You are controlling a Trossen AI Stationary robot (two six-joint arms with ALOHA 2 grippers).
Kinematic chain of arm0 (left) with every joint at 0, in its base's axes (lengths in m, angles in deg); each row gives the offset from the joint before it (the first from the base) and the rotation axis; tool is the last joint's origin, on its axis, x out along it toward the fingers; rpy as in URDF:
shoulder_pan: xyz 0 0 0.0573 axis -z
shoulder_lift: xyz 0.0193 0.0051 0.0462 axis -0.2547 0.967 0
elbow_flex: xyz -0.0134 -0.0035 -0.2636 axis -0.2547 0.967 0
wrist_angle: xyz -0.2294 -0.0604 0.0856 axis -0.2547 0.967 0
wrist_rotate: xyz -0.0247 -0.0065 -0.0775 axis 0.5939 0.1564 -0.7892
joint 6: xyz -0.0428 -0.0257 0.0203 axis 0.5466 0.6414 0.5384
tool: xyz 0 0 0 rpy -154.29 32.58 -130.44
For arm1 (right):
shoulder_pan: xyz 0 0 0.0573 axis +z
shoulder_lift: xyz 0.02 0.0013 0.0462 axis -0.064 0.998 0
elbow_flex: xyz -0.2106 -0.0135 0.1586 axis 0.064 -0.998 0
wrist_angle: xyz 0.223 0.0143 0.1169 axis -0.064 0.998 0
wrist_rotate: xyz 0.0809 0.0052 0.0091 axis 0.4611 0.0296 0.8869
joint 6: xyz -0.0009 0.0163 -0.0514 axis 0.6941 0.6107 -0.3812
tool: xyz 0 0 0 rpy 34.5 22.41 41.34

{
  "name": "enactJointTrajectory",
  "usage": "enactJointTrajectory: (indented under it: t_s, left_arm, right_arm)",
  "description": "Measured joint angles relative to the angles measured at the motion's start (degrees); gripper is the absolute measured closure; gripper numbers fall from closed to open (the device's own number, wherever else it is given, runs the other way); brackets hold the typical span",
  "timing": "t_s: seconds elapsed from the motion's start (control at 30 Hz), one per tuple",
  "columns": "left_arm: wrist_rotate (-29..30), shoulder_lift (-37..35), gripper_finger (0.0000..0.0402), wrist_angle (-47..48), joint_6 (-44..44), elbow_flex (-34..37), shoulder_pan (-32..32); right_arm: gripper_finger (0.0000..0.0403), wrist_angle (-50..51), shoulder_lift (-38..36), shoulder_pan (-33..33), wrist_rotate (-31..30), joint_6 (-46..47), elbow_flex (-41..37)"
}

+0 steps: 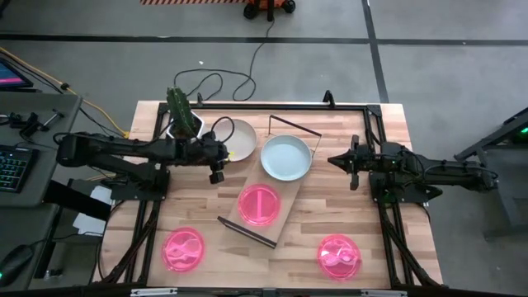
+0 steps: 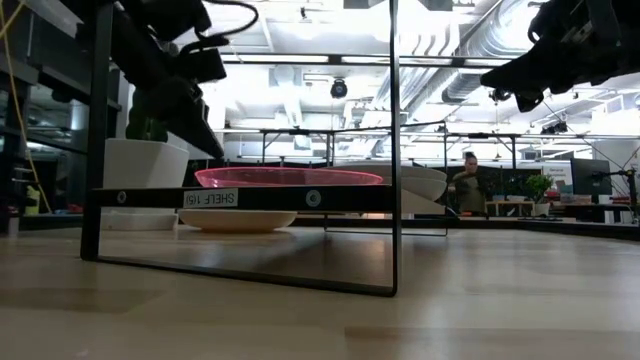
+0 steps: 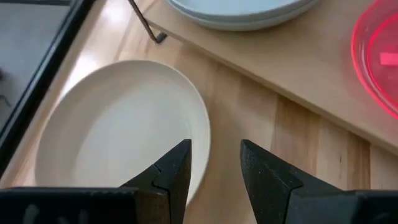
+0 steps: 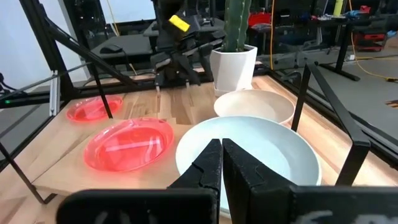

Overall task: Place and stack plates onto a shelf
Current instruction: Stack the white plate on top of the other white plate on the shelf

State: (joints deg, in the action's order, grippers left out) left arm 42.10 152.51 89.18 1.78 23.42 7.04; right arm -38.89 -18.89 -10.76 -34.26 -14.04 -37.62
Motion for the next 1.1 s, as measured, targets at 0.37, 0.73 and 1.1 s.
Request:
enactJointTrajectory:
  t_s: [0.37, 0.73, 1.1]
  left_arm:
    - [1.2, 10.7, 0.0262, -1.4, -9.5, 0.0, -5.3]
    - [0.7, 17.4, 0.0221, -4.7, -11.6, 0.0, -5.8]
    - [-0.2, 17.1, 0.0215, -4.3, -11.9, 0.0, -5.8]
  right_arm:
    - [0.0403, 0.0, 0.0, 0.0, 0.0, 0.0, 0.0]
    - [0.0403, 0.8, 0.0, 0.0, 0.0, 0.3, 0.0]
    - [0.0403, 1.2, 0.0, 0.0, 0.0, 1.1, 0.0]
